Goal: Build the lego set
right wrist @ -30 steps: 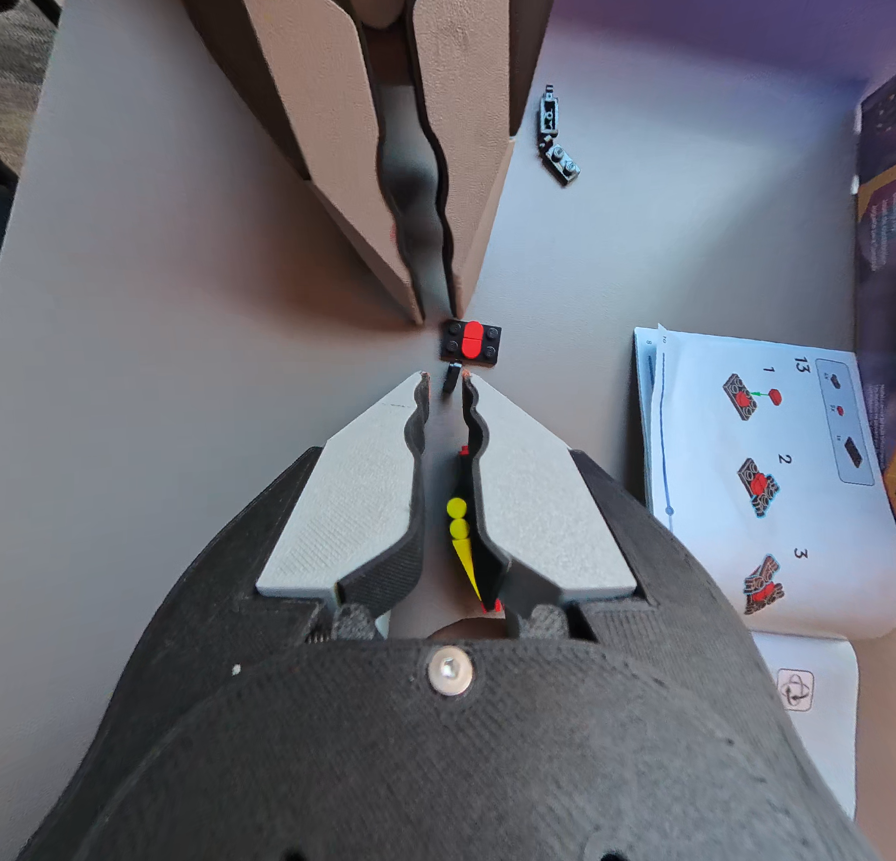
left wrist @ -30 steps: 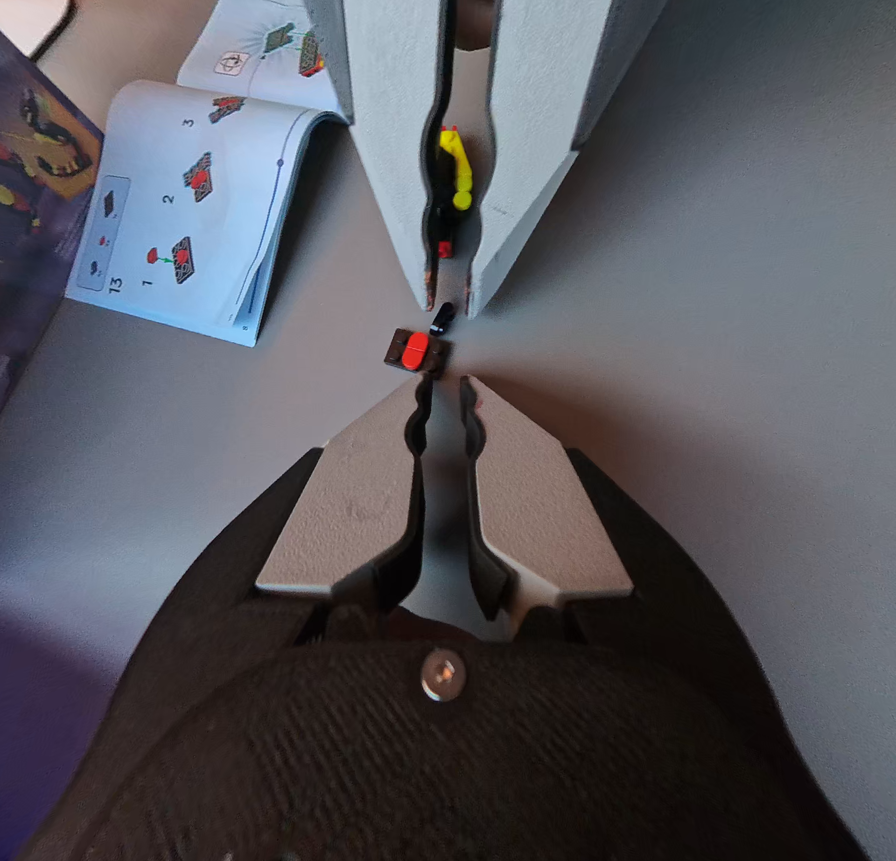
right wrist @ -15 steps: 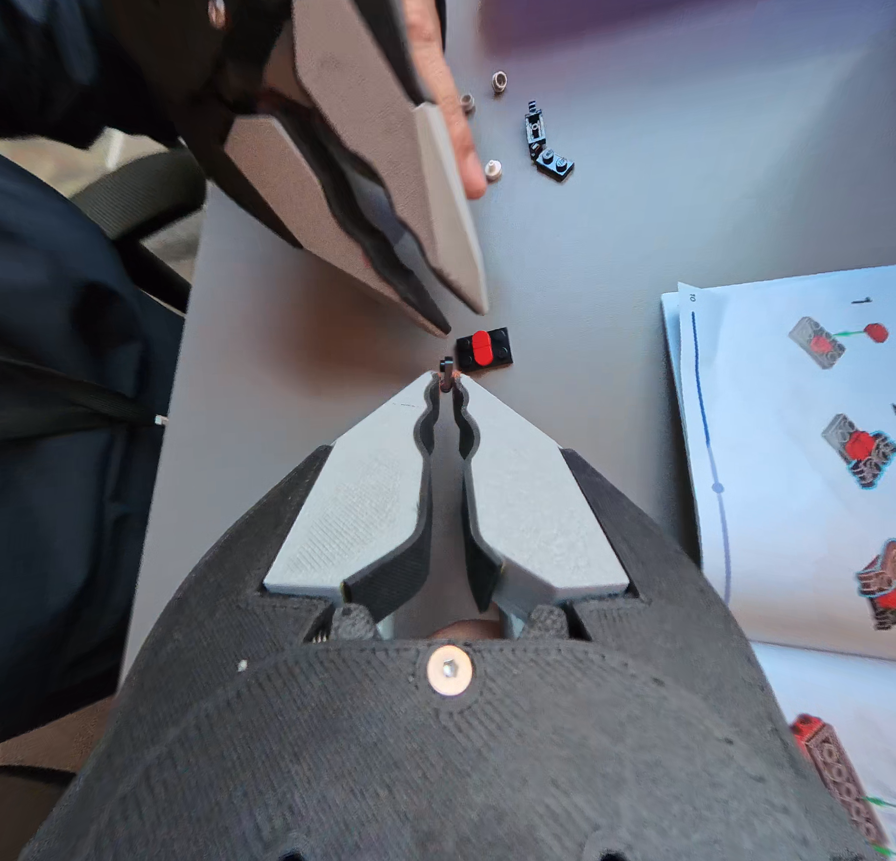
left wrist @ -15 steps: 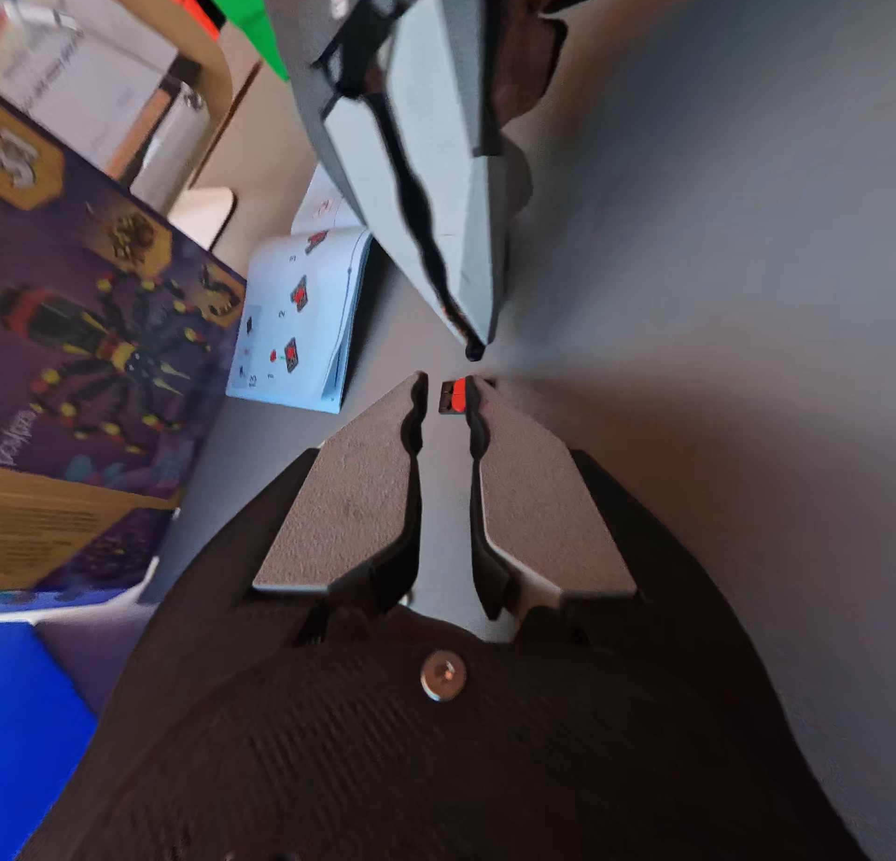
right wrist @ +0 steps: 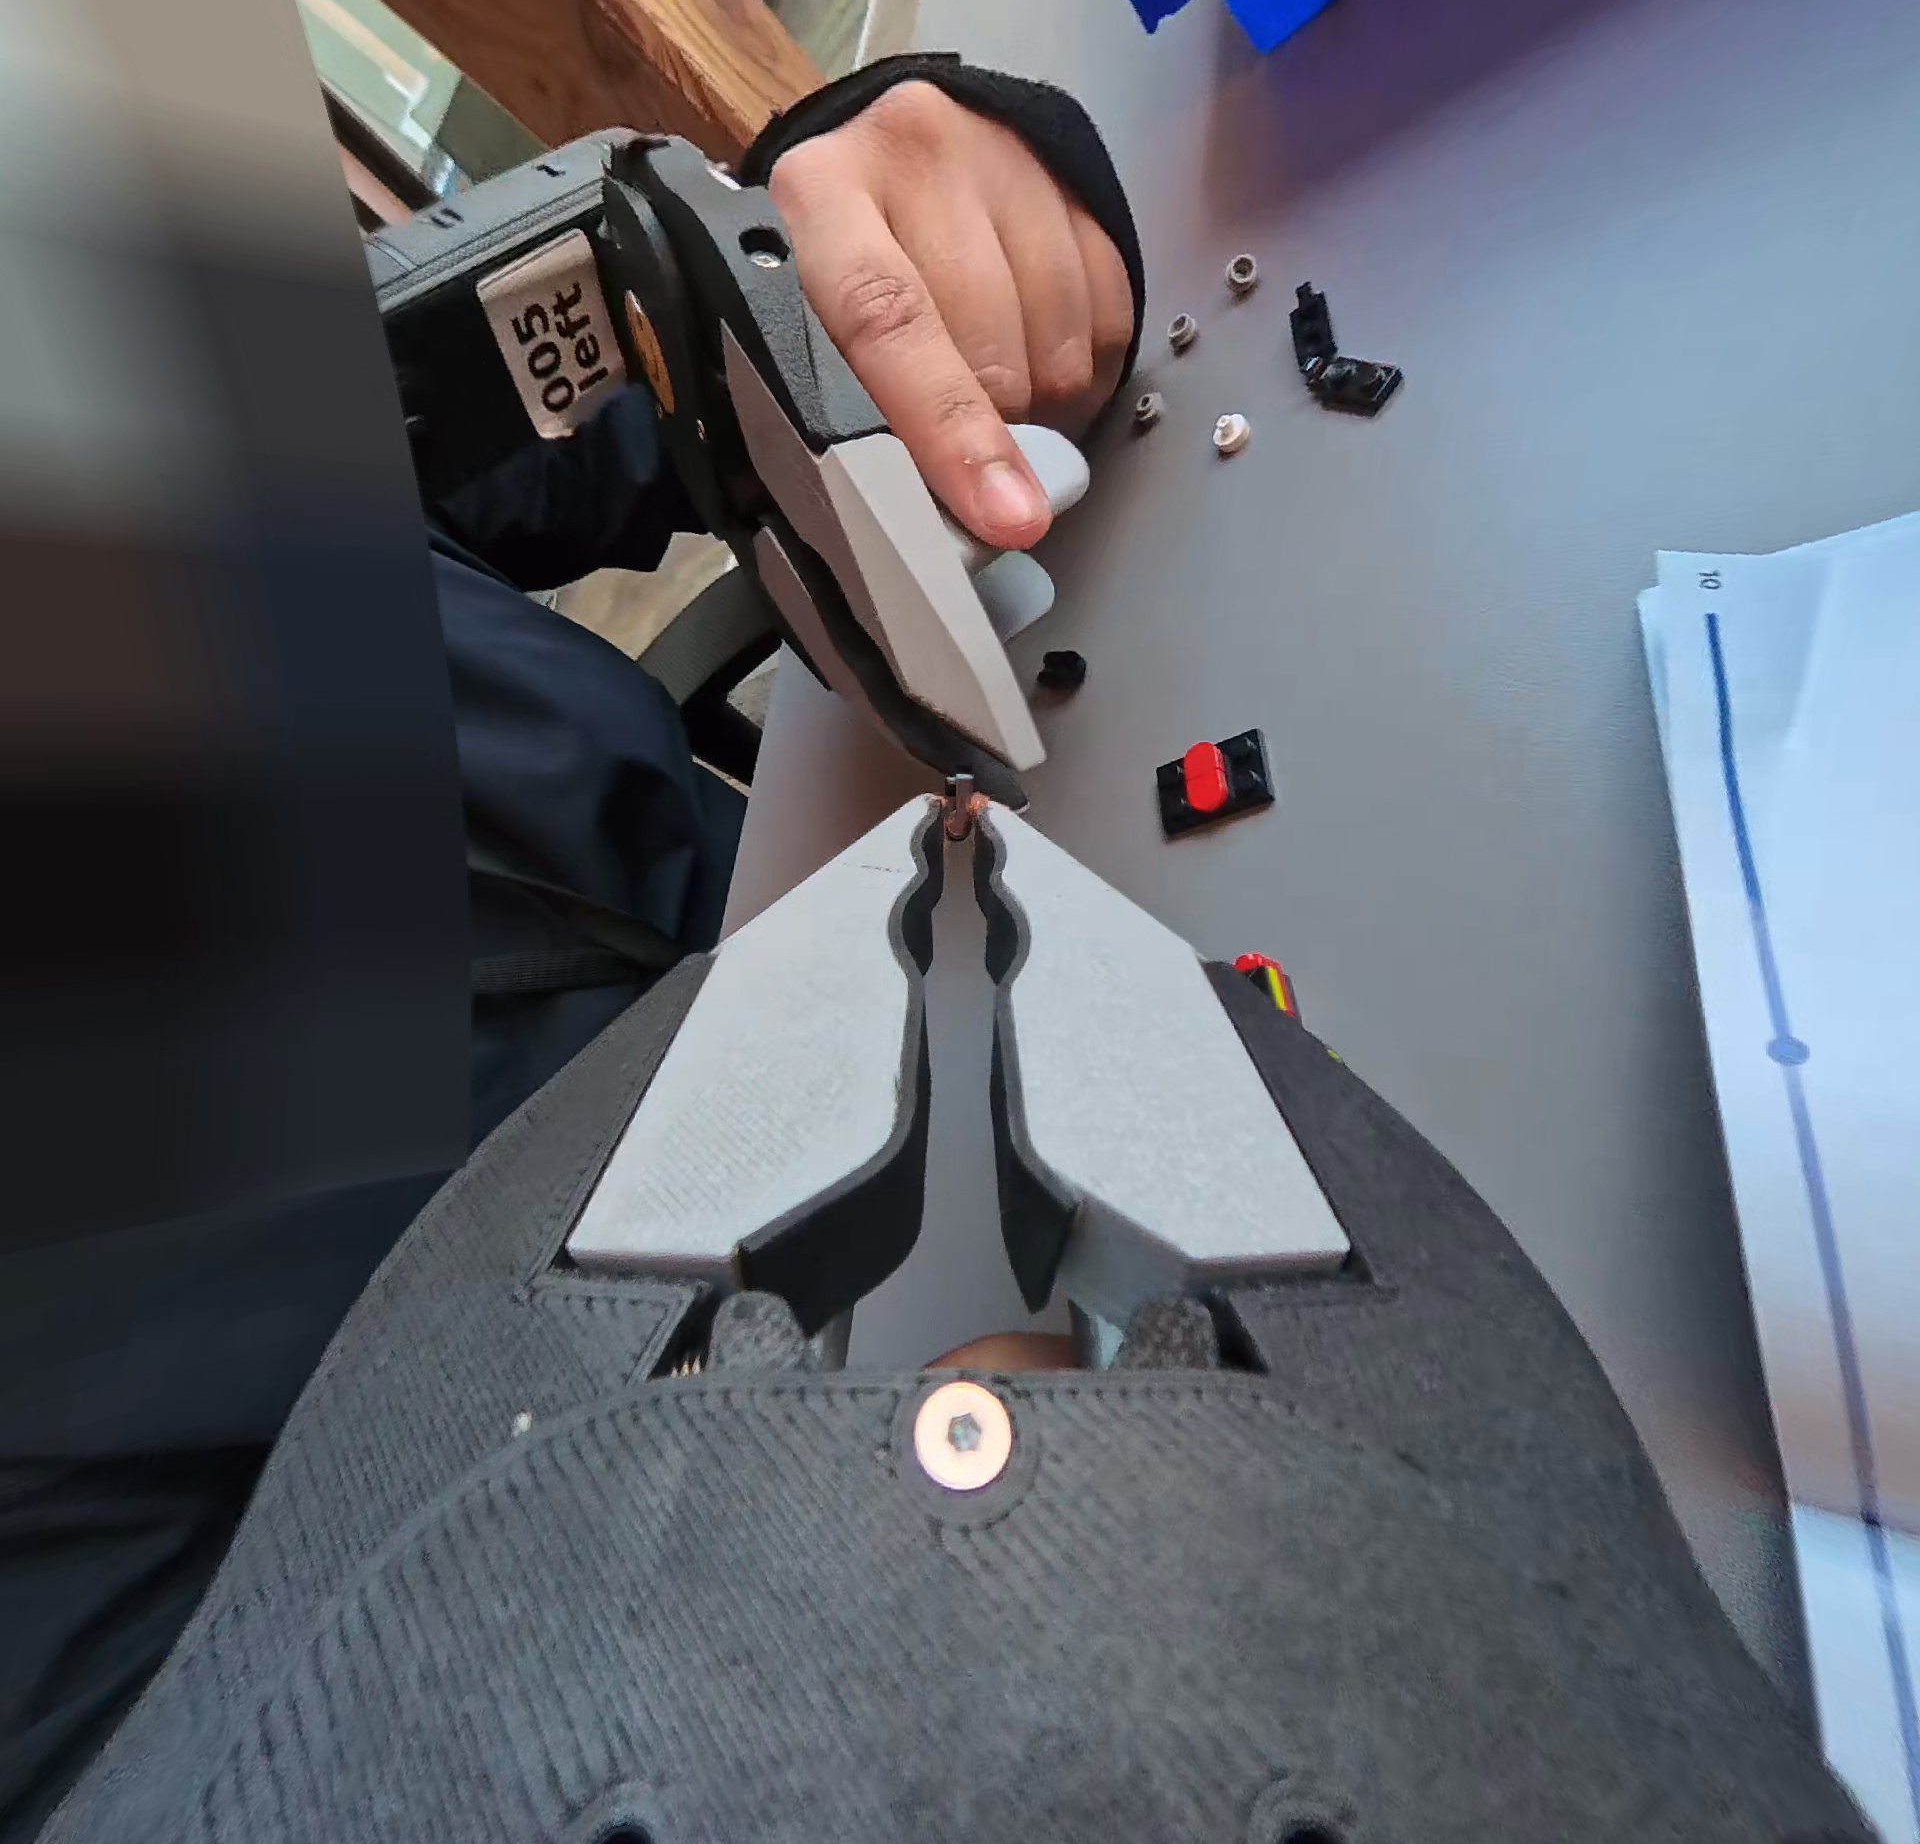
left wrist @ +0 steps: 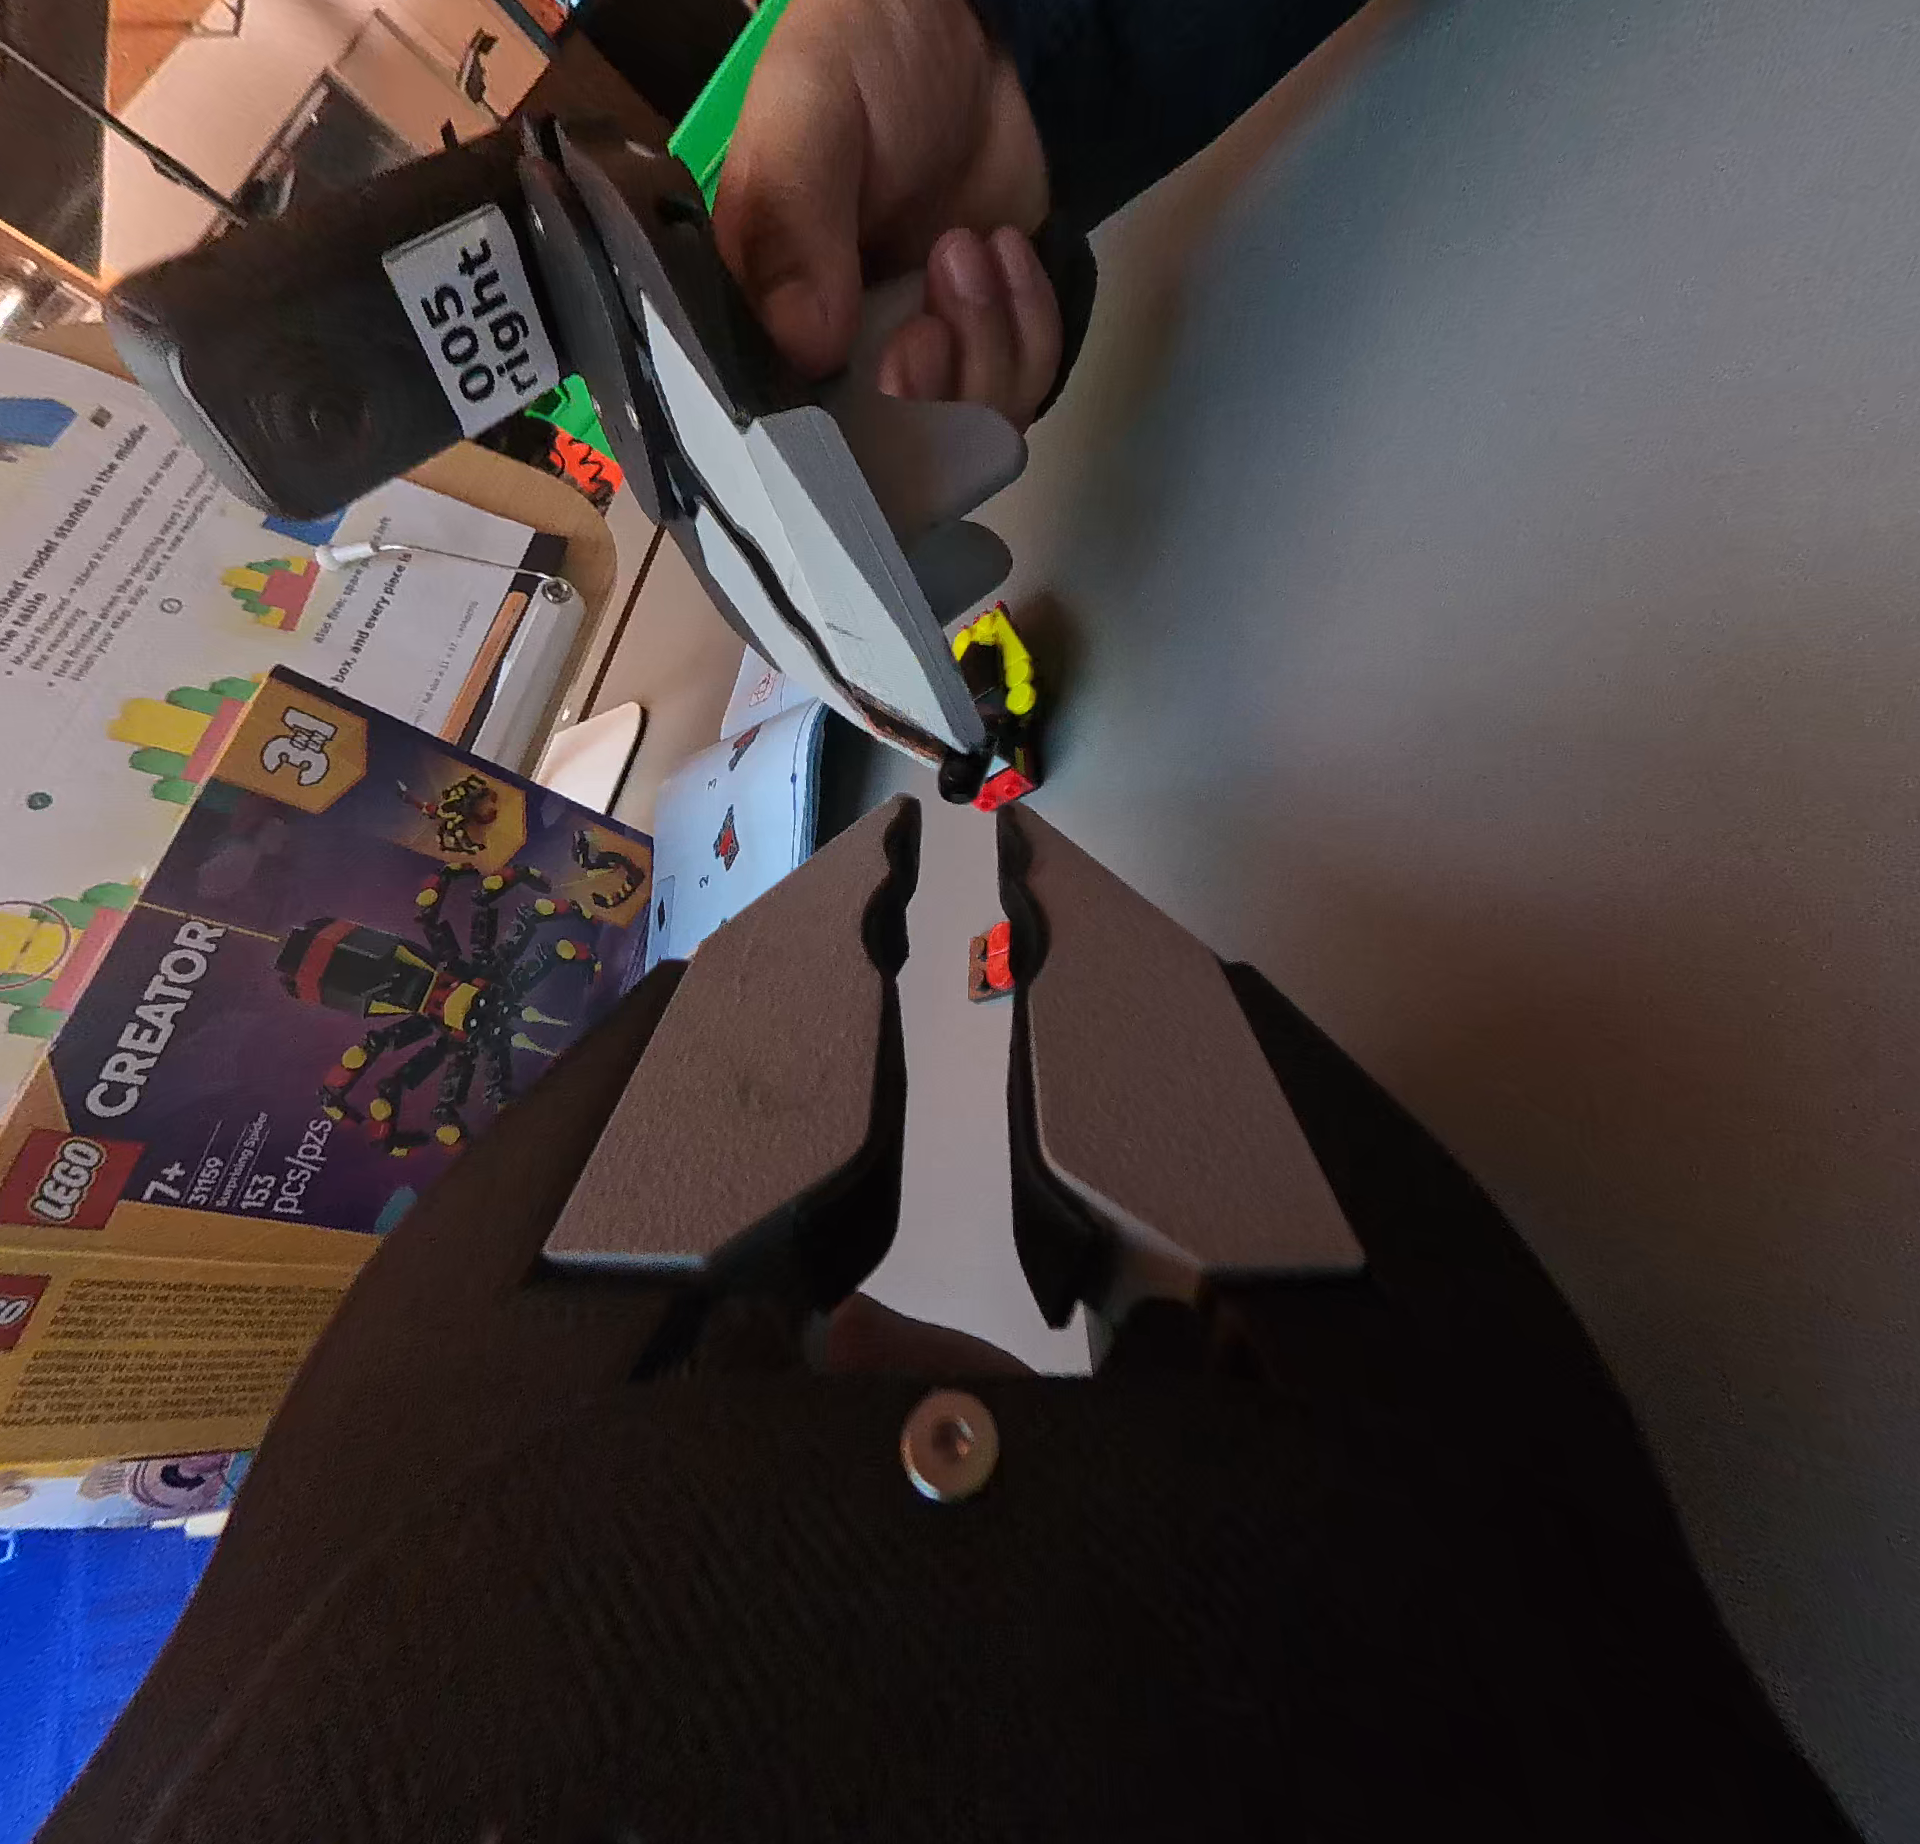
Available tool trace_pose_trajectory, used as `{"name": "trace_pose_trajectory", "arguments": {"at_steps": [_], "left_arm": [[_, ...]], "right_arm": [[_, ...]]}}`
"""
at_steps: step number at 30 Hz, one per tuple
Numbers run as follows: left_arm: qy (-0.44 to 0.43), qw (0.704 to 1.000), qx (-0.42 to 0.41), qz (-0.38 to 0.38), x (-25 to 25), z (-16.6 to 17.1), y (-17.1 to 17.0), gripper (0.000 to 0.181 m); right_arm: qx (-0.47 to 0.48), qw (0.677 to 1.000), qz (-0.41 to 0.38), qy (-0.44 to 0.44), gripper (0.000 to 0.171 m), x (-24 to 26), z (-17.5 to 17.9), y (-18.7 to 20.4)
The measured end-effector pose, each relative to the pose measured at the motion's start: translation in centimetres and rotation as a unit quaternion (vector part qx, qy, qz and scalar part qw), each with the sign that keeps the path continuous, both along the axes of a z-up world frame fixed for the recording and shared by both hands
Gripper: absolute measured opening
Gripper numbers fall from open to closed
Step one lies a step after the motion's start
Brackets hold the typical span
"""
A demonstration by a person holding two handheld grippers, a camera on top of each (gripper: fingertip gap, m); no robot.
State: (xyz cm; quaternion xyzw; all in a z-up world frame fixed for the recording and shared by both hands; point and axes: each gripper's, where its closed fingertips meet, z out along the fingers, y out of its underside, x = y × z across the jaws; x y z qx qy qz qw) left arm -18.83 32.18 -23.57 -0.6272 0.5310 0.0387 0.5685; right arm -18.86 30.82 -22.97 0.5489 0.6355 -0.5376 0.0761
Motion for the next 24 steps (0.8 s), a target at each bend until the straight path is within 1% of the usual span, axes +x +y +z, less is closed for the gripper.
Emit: {"name": "trace_pose_trajectory", "arguments": {"at_steps": [1, 4, 9, 12, 16, 19, 22, 24], "left_arm": [[-0.005, 1.000, 0.002, -0.004, 0.2, 0.2, -0.1, 0.013], [-0.012, 1.000, 0.007, -0.010, 0.5, 0.4, -0.3, 0.015], [-0.006, 1.000, 0.007, -0.016, 0.4, 0.3, -0.3, 0.007], [-0.011, 1.000, -0.002, -0.010, 0.3, 0.2, -0.1, 0.006], [-0.056, 0.997, -0.056, 0.023, -0.4, 0.3, 0.7, 0.006], [-0.097, 0.990, -0.088, 0.052, -1.4, 0.7, 1.4, 0.006], [-0.121, 0.982, -0.128, 0.064, -1.8, 0.5, 1.6, 0.006], [-0.132, 0.977, -0.151, 0.067, -1.9, 0.3, 1.5, 0.005]], "right_arm": [[0.000, 1.000, 0.002, -0.004, 0.001, 0.0, -0.2, -0.1], [-0.020, 1.000, 0.006, -0.009, 0.001, 0.0, -0.1, -0.4], [-0.036, 0.999, 0.005, -0.011, 0.001, 0.1, 0.0, -0.3], [-0.037, 0.999, -0.002, -0.013, 0.002, -0.1, 0.0, -0.1], [0.008, 1.000, -0.028, 0.006, 0.000, -0.5, 0.1, 1.4], [0.060, 0.996, -0.043, 0.051, 0.000, -0.8, 1.0, 2.2], [0.125, 0.984, -0.065, 0.111, 0.009, -1.5, 2.2, 3.0], [0.183, 0.971, -0.053, 0.143, 0.013, -1.5, 2.5, 2.7]]}}
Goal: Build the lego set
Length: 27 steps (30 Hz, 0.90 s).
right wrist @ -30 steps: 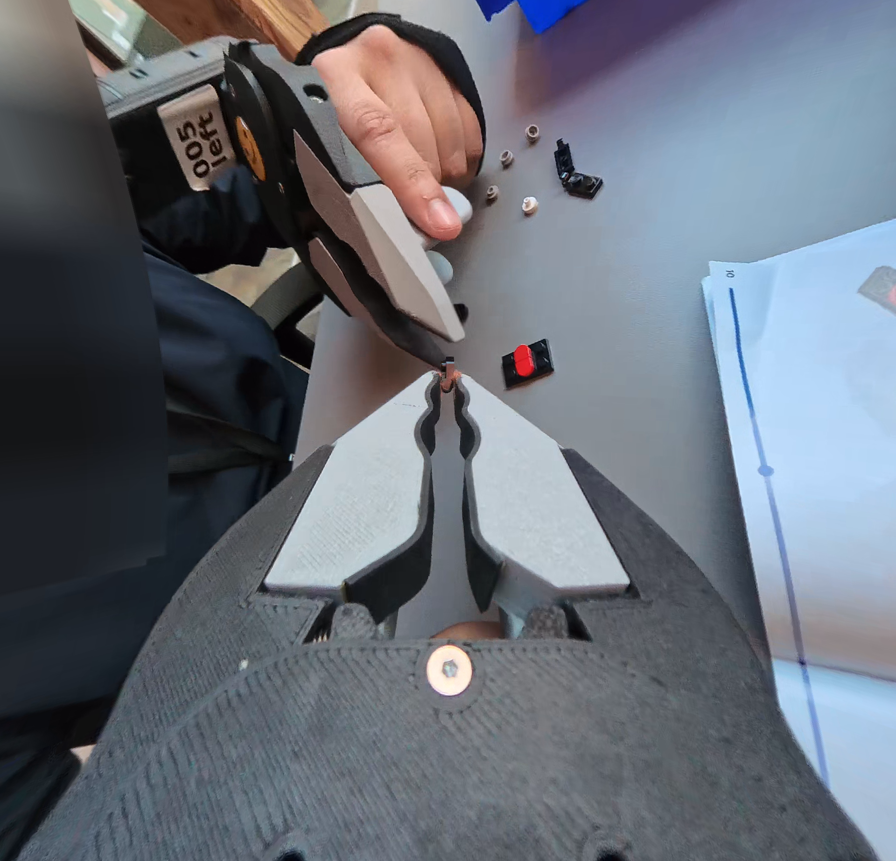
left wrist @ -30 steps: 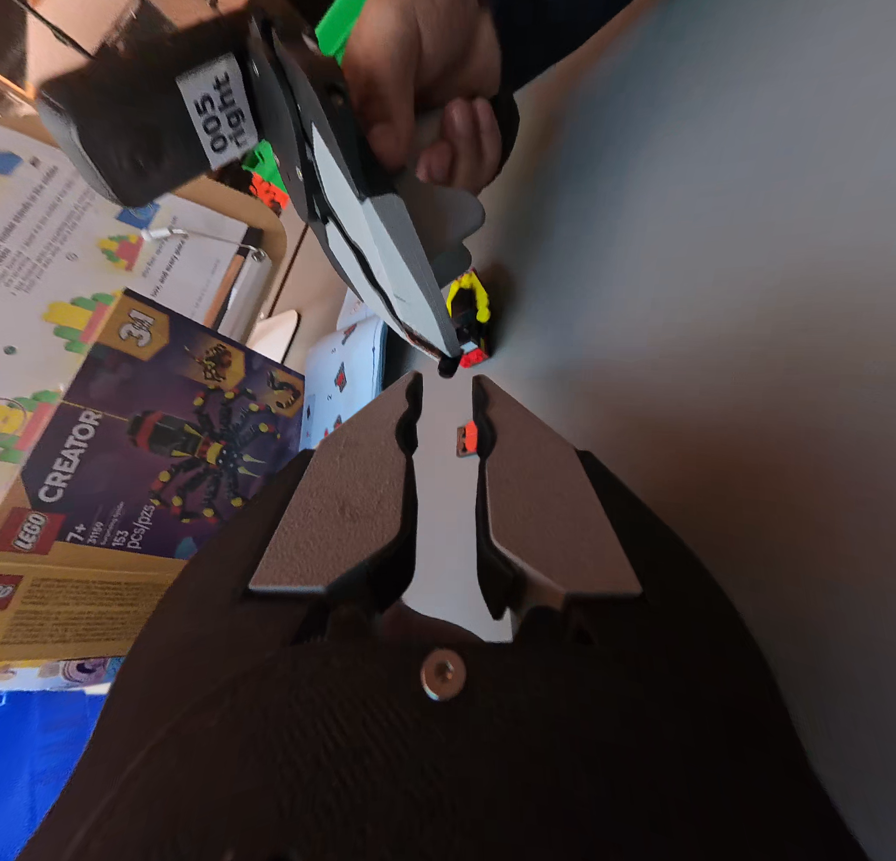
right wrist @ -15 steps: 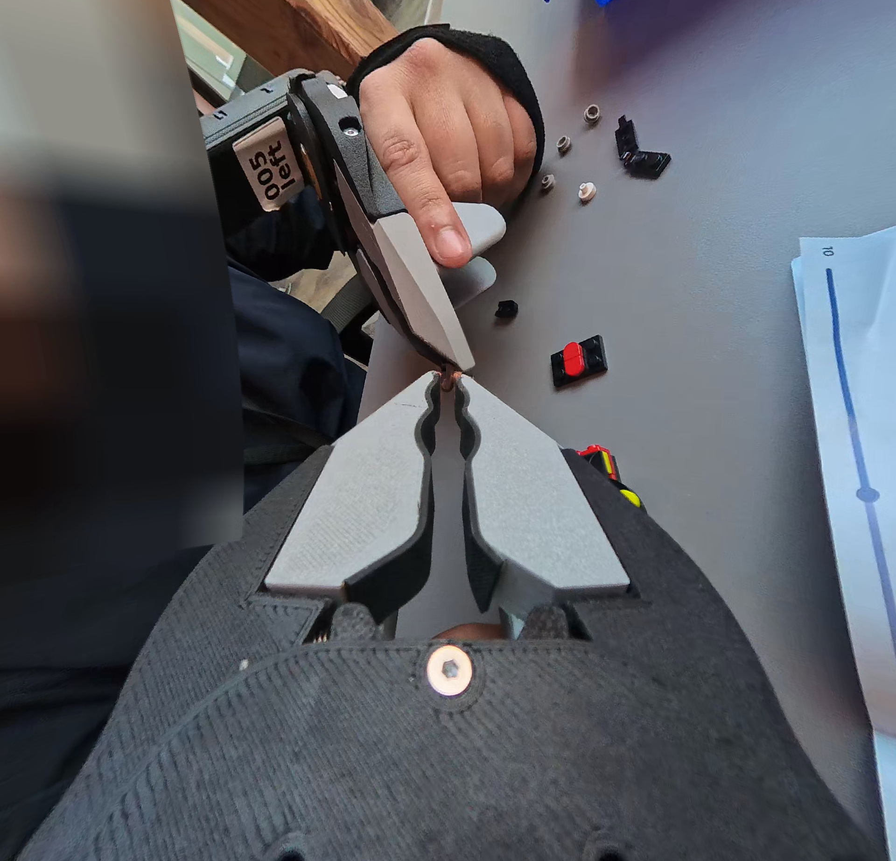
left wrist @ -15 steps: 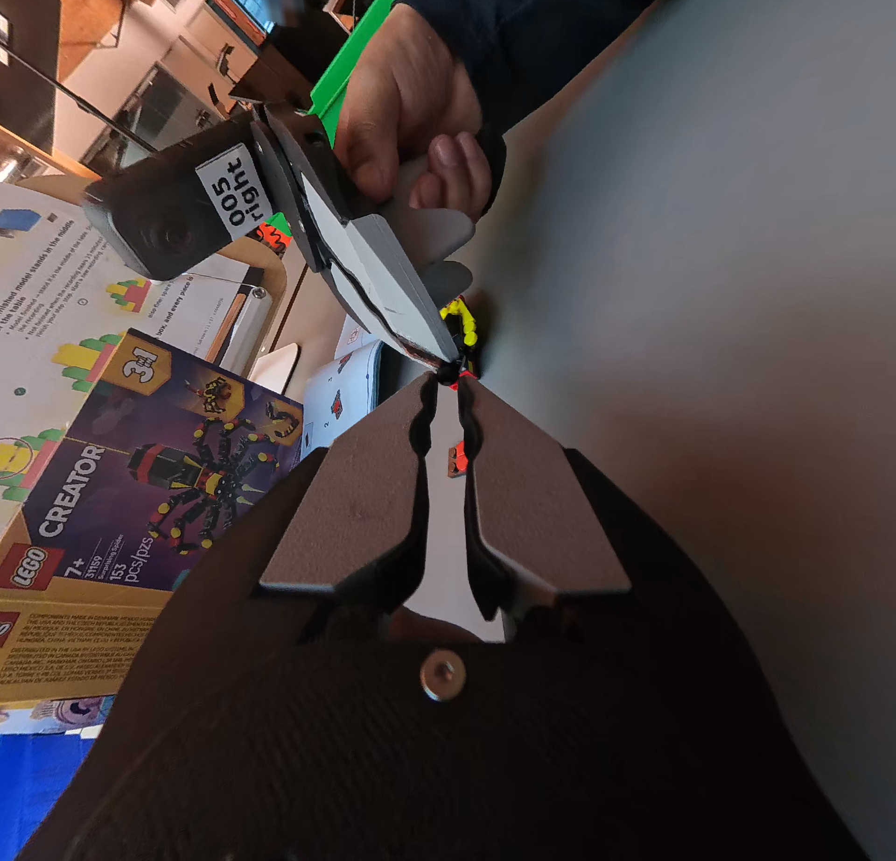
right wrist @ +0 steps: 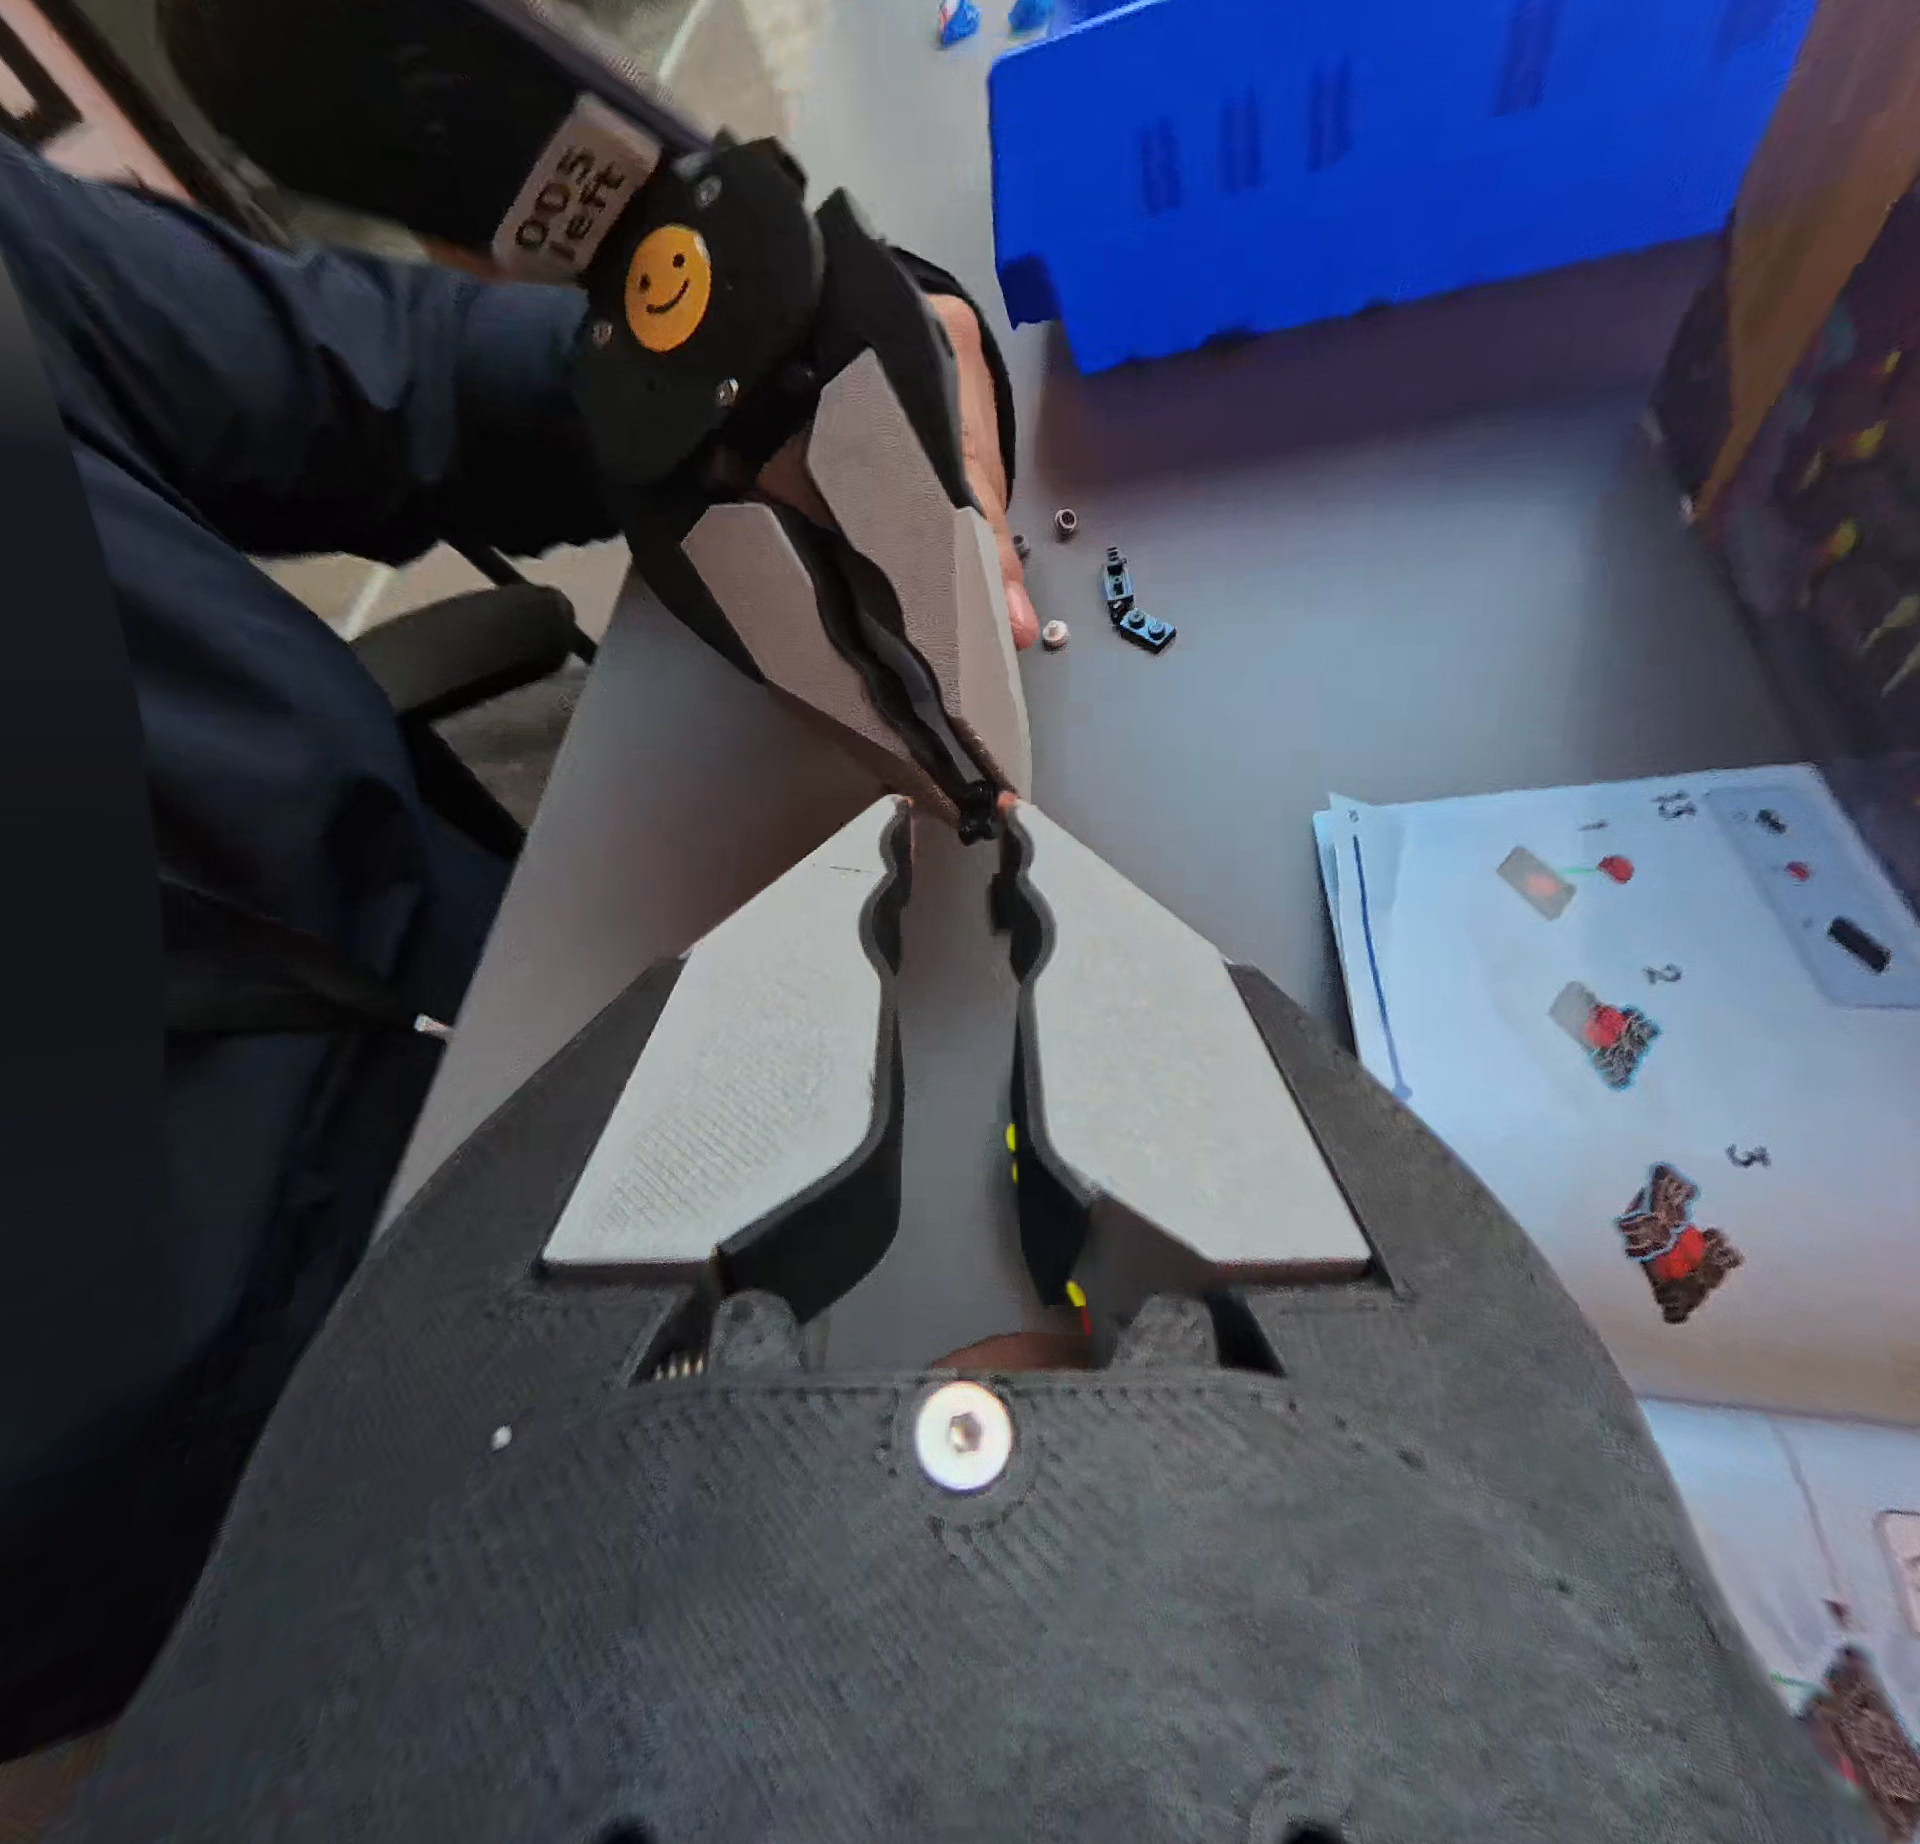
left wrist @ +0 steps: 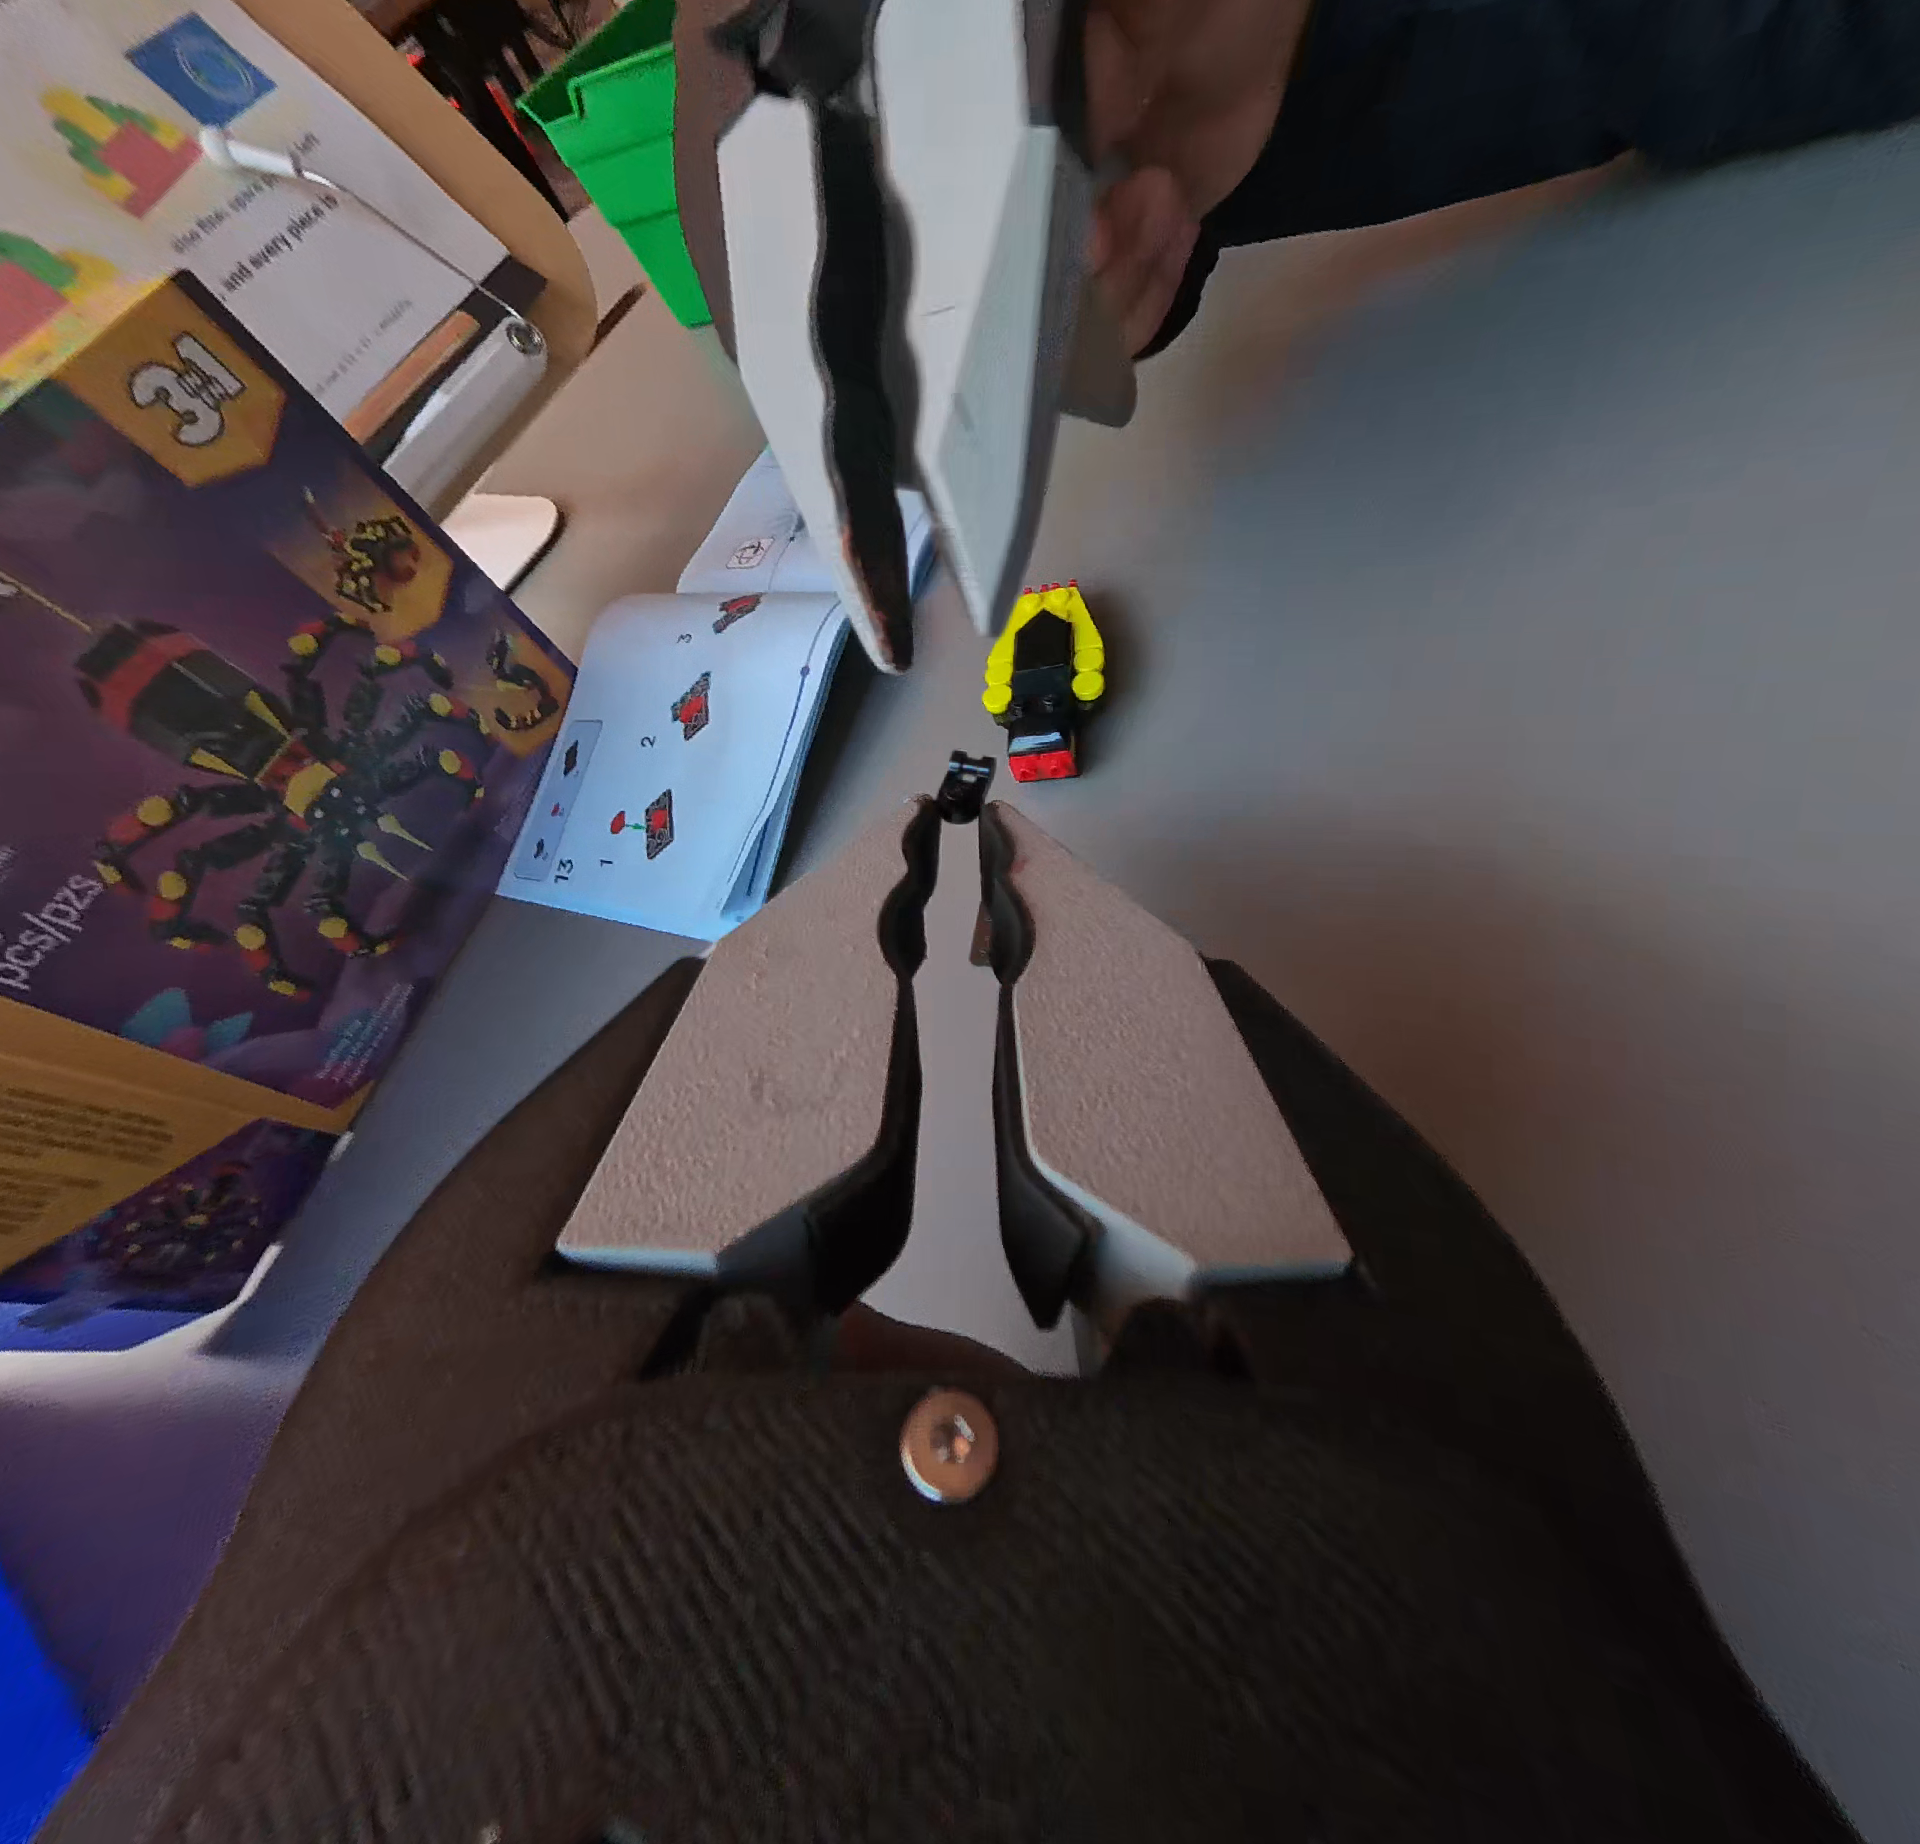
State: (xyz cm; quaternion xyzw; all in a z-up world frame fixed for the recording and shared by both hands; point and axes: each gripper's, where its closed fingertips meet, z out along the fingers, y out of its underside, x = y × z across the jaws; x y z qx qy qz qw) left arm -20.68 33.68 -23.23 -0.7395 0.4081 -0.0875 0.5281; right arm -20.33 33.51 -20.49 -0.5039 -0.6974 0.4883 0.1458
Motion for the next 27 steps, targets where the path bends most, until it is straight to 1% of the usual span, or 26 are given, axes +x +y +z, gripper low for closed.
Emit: {"name": "trace_pose_trajectory", "arguments": {"at_steps": [3, 4, 6, 8, 15, 19, 27], "left_arm": [[-0.036, 0.999, -0.032, -0.003, 0.1, 0.2, -0.2, 0.005], [-0.051, 0.998, -0.041, -0.004, 0.2, 0.3, -0.3, 0.005], [-0.069, 0.996, -0.062, 0.002, 0.0, 0.3, -0.2, 0.005], [-0.074, 0.995, -0.071, 0.014, -0.4, 0.2, 0.0, 0.005], [-0.071, 0.995, -0.071, 0.006, 0.0, 0.1, -0.3, 0.005], [-0.078, 0.994, -0.072, 0.004, 0.0, 0.3, -0.3, 0.006], [-0.072, 0.995, -0.068, -0.001, 0.2, 0.2, -0.4, 0.006]], "right_arm": [[0.121, 0.993, -0.003, 0.013, 0.016, -0.2, -1.0, 0.0], [0.148, 0.989, -0.006, 0.011, 0.017, -0.3, -1.3, 0.0], [0.167, 0.986, 0.004, 0.013, 0.018, -0.4, -1.6, -0.5], [0.171, 0.985, 0.009, 0.020, 0.017, -0.5, -1.7, -0.8], [0.161, 0.987, -0.001, 0.024, 0.014, -0.9, -1.8, -0.7], [0.162, 0.986, -0.003, 0.026, 0.005, -1.0, -1.9, -0.7], [0.148, 0.989, 0.003, 0.022, 0.005, -0.9, -2.0, -0.9]]}}
